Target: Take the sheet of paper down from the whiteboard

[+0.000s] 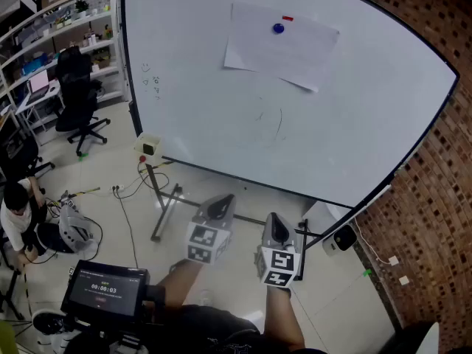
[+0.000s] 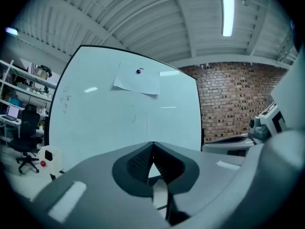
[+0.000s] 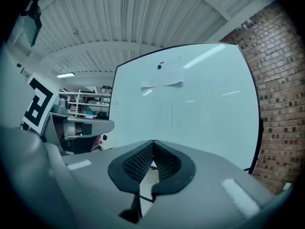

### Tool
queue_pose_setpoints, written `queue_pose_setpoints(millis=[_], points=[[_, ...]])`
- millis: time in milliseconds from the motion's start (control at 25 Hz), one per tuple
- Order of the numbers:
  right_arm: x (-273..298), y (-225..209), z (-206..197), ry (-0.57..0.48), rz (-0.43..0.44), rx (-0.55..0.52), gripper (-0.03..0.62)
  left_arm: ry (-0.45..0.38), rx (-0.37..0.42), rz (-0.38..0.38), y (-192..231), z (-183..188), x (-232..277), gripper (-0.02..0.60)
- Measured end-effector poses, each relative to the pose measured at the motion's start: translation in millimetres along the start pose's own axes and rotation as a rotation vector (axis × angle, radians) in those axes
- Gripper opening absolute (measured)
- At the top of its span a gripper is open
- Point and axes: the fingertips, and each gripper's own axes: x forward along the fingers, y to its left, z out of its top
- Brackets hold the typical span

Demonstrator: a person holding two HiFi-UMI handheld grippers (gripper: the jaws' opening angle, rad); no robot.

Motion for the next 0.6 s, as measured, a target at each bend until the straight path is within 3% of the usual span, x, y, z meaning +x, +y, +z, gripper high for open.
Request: queue_pose_setpoints(millis=[160, 360, 480, 600], points=[[22, -5, 23, -0.061, -0.02, 0.001, 0.012, -0.038, 0.083, -0.013, 14, 25, 22, 0.0], [75, -23, 32, -0.071, -0.017, 0.037, 0.012, -0.088, 0.192, -0.057, 30, 67, 83, 0.0], [79, -28, 50, -0.105, -0.004, 0.083, 0.012, -0.129, 0.27, -0.089, 26, 109, 97, 0.0], [92, -39, 76, -0.153, 0.028, 0.106, 0.012, -0.188, 0.33, -0.074, 32, 160, 117, 0.0]])
